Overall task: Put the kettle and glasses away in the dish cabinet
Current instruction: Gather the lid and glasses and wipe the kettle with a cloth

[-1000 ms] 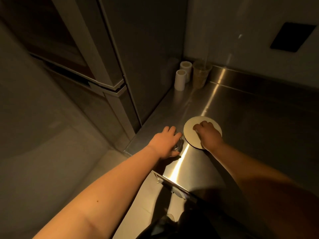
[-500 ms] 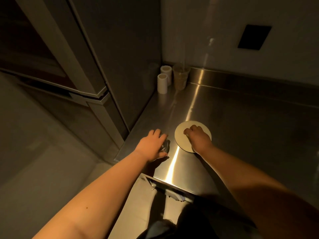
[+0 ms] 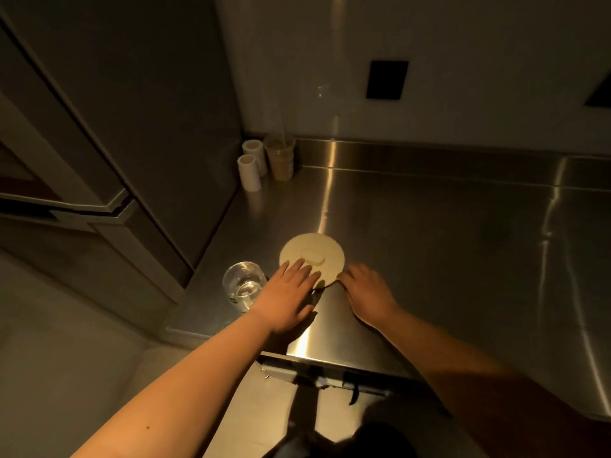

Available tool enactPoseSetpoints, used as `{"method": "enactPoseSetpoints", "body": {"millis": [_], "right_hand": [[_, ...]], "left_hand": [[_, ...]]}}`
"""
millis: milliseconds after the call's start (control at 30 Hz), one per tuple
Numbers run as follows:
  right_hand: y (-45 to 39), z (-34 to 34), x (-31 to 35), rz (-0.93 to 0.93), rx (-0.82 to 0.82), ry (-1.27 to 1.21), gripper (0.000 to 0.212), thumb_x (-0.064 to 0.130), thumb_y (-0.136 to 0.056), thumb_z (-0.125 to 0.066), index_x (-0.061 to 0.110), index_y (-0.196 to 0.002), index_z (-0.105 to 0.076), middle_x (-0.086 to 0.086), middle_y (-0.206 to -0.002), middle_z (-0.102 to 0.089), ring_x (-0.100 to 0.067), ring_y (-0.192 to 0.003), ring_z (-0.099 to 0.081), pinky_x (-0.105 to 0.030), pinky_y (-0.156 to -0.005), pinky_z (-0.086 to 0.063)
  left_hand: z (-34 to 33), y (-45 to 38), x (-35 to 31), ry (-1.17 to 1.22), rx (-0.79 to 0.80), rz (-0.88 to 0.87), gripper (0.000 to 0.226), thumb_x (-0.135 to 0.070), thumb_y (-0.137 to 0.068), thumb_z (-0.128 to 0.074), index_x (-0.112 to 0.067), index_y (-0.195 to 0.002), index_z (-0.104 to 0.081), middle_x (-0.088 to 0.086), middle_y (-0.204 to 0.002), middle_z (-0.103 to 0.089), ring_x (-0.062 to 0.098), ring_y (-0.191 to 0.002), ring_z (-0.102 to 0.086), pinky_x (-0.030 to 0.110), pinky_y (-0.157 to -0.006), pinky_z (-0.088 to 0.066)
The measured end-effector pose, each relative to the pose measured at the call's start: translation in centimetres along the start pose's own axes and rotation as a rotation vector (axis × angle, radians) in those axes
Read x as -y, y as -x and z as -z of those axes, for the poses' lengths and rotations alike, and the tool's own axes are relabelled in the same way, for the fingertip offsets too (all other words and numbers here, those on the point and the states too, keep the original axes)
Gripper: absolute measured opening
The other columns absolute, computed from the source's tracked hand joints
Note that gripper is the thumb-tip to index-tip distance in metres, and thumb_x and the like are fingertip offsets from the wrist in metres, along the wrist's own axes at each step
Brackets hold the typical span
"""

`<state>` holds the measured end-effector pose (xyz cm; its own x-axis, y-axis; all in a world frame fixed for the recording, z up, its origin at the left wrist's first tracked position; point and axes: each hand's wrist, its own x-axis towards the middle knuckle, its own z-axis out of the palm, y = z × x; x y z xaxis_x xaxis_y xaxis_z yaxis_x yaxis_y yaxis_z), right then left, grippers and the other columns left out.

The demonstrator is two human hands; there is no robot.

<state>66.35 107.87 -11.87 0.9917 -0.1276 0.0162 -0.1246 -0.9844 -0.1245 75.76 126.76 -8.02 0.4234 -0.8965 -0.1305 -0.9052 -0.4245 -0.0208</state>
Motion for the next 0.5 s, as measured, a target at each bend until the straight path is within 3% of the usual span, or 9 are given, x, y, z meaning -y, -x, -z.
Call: {"method": "enactPoseSetpoints", "body": {"millis": [100, 233, 500], "right_hand": [[4.1, -0.3, -3.9, -0.079, 0.052, 0.009, 0.038, 0.019, -0.097, -0.045, 0.017, -0.134, -0.045, -0.008, -0.138, -0.042, -0.024, -0.124, -0.04, -0.034, -0.103, -0.032], [10.6, -1.1, -10.4, -0.22, 0.098, -0.066, 0.038, 0.024, -0.1, -0.039, 0.019, -0.138, -0.042, -0.006, -0.141, -0.04, -0.023, -0.127, -0.039, -0.034, -0.107, -0.032], [25.2, 0.1, -24.0, -0.393, 0.164, -0.093, 0.043, 0.029, -0.096, -0.041, 0.019, -0.137, -0.043, -0.007, -0.145, -0.037, -0.027, -0.128, -0.038, -0.036, -0.105, -0.033]], "left_hand": [[-1.0, -1.4, -4.7, 0.061, 0.09, -0.037, 0.066, -0.045, -0.093, -0.044, -0.021, -0.149, -0.018, 0.007, -0.157, -0.017, 0.025, -0.145, -0.01, 0.04, -0.116, -0.008], [-2.5, -3.7, -12.0, 0.185, 0.134, 0.048, 0.061, -0.048, -0.092, -0.041, -0.027, -0.146, -0.023, 0.003, -0.154, -0.022, 0.023, -0.141, -0.019, 0.043, -0.11, -0.027], [-3.3, -10.5, -27.1, 0.179, 0.156, 0.149, 0.06, -0.049, -0.096, -0.034, -0.027, -0.149, -0.014, 0.006, -0.157, -0.012, 0.027, -0.144, -0.009, 0.045, -0.113, -0.02]]}}
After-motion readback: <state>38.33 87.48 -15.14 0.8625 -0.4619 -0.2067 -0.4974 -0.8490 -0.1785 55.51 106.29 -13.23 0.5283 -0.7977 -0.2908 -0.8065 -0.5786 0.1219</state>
